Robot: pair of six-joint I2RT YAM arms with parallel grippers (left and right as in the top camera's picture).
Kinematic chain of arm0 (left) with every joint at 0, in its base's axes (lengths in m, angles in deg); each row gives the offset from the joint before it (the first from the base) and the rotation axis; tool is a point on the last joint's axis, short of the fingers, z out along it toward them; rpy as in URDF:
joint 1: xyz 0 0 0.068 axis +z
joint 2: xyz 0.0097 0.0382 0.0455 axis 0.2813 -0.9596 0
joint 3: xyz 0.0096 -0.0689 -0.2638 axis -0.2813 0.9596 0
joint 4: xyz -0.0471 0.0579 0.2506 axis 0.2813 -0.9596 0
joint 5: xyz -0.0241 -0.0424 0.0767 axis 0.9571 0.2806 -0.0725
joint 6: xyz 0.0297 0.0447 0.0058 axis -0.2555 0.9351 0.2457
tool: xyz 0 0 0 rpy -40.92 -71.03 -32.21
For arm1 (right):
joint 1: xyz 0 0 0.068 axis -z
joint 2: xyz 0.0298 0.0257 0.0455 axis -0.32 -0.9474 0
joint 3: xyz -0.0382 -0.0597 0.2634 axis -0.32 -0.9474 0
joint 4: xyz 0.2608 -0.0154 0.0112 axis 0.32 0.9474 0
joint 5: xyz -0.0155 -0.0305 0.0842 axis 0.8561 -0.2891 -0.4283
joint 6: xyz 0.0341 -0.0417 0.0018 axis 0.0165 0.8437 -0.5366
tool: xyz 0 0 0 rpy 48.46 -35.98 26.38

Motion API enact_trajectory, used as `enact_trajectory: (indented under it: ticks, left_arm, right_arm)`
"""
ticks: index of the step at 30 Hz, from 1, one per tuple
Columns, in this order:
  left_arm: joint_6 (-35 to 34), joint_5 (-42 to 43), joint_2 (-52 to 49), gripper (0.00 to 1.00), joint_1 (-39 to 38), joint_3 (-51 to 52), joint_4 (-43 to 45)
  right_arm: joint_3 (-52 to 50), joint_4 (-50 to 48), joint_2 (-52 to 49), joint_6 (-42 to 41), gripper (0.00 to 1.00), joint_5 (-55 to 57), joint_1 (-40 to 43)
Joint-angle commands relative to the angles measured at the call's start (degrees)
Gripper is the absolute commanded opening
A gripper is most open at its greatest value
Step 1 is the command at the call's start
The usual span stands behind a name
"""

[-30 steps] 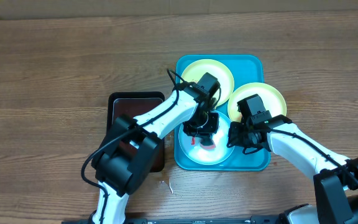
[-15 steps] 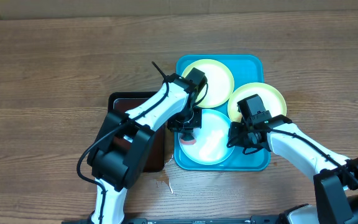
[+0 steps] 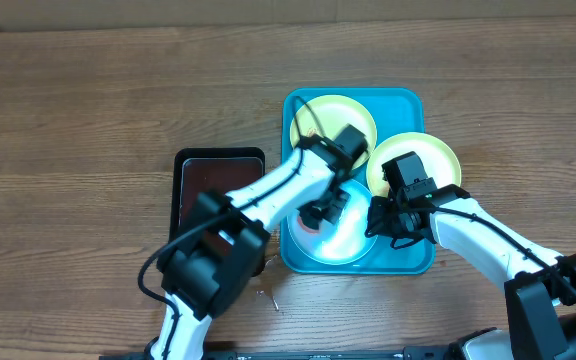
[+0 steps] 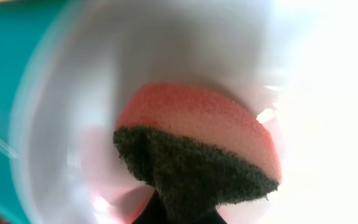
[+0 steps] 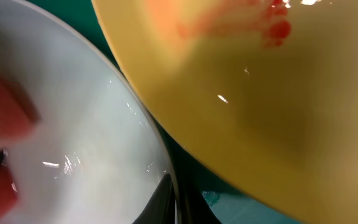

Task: Clean dirty plates on tray and stack at the side
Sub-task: 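Scrub the white plate with the sponge in the left gripper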

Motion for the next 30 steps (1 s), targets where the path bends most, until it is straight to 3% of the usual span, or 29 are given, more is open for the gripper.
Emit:
enact_trajectory:
  ticks: [1,12,18,23,30]
  left_arm:
    - [6.8,-2.38,-0.72,0.04,-3.37,-0.37,-0.39]
    - [0.2,-2.99,-0.98,0.04,0.74,-0.37,-1.77]
    - [-12.33,-4.59,-0.98,0.04,6.49,-0.37,-5.35]
    - [-17.11,4.13,-0.98,0.04,11.34,-0.37,-5.55]
    - [-13.88,17.09,-1.01,0.04,9.64,-0.37,-0.24]
  right_arm:
    - [-0.74,0.92,-1.01,-0.52,0.04,2.25,0.0]
    - [-0.74,1.11,-1.01,-0.52,0.04,2.1,0.0]
    - [-0.74,1.11,-1.01,-0.52,0.04,2.12,0.0]
    - [-0.74,0.96,-1.01,-0.52,0.04,2.29,0.0]
    - [-0.74,0.9,-1.01,-0.52,0.04,2.29,0.04]
